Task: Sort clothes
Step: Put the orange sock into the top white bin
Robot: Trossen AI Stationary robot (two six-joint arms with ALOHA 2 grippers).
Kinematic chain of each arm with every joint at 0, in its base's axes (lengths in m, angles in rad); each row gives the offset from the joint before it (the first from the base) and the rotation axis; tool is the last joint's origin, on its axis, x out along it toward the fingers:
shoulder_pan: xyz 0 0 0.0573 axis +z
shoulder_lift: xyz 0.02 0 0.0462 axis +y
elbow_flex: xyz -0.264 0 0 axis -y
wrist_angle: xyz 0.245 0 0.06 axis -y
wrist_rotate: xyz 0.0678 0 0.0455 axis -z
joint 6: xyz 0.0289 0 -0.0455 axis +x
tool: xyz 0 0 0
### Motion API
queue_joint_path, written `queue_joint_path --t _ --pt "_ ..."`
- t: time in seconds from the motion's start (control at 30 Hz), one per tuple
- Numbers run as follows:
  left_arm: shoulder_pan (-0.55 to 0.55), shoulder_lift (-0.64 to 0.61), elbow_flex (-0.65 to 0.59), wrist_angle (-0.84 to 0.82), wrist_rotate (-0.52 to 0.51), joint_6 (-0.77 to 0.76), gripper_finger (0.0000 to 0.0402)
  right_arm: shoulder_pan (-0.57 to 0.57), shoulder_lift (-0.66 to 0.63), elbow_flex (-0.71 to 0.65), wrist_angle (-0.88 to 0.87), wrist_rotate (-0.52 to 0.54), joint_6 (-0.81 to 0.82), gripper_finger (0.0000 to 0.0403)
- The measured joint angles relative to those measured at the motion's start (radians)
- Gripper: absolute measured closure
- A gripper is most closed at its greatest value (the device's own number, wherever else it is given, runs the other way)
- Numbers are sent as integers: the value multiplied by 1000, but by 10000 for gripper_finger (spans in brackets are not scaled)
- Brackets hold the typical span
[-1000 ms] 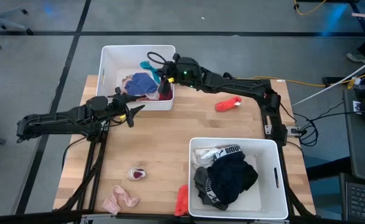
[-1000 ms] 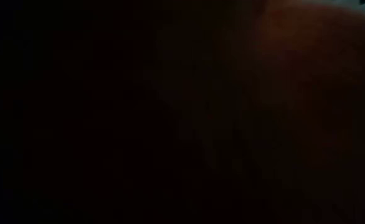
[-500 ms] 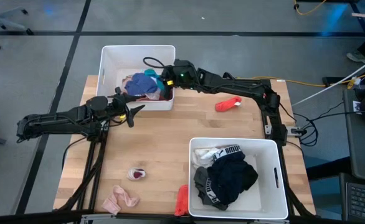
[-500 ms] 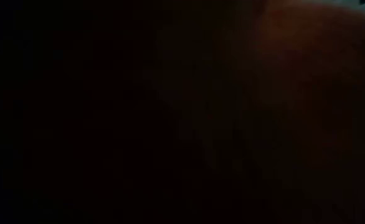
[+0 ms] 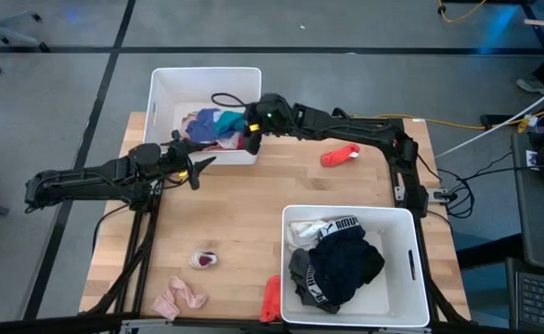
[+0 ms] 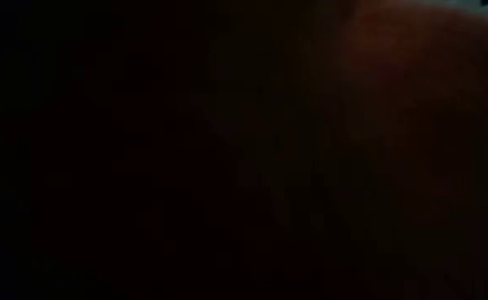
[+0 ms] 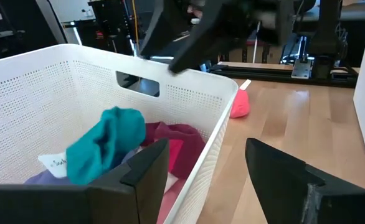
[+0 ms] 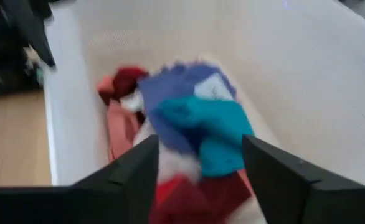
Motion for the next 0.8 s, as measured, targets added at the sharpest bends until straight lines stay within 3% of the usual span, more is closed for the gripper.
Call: queue_joint_path --t 0.17,0.47,0.63,0.8 --pt "0 0 0 -2 0 2 199 32 -70 107 -287 108 82 134" --pt "0 0 0 -21 0 -8 199 94 -112 136 -913 317 433 146" --pt "0 0 0 -30 0 -8 199 103 -120 18 -1115 401 627 150" --pt "0 0 0 -29 0 -8 199 102 -219 -238 -1079 395 709 150"
